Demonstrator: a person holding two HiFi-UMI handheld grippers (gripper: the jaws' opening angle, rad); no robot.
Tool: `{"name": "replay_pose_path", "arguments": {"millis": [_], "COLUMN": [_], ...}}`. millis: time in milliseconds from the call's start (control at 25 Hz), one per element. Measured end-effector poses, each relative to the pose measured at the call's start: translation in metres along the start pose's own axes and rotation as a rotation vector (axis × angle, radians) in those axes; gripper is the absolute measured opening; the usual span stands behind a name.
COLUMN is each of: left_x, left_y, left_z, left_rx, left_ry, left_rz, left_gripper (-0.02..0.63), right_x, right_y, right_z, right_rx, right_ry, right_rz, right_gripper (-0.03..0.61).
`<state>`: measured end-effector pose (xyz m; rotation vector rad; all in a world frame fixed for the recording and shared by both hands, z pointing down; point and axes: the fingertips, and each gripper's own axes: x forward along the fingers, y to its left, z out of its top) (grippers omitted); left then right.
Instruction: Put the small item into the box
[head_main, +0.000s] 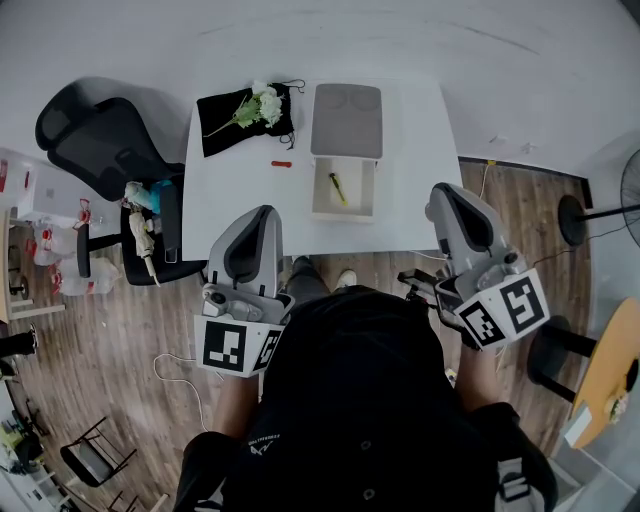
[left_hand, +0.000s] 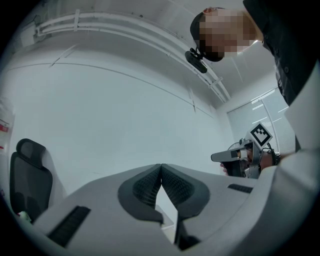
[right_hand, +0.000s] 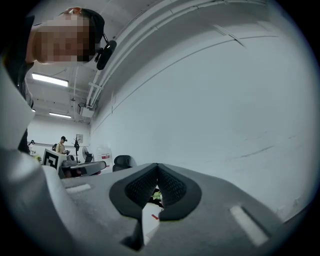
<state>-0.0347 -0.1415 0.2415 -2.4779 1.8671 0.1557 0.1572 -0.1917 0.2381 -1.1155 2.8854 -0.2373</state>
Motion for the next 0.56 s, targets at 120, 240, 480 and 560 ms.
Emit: {"name": "replay_pose_path", "arguments": {"millis": [120,240,480,560], "left_x": [0.0010,0.0000,0.0006,0.0024], "left_y": [0.0007,0.0006,0.0024,0.0033], "left_z": [0.0006,0.0004,-0.0020,-0.0030], "left_rx": [0.001,-0.001,-0.007,-0.008], "left_ry": [0.000,0.001,0.004,0.005], "left_rz": [-0.001,-0.002,-0.003,-0.006], "left_gripper": [0.005,0.005,0.005,0.005], "right_x": [0.0008,0.0001,0.0028,0.0046], "right_y": [-0.0003,0.0009,0.0006,-0.0006], "right_z": [-0.0009,-0.0018,-0.0048,-0.0051], "right_rx": [0.004,0.005,0.007,0.007], "right_ry": [0.004,0.008,0.020,0.023], "right_rz": [0.001,0.000,0.000,-0.002], "right_gripper": [0.005,0.005,0.005,0.005]}}
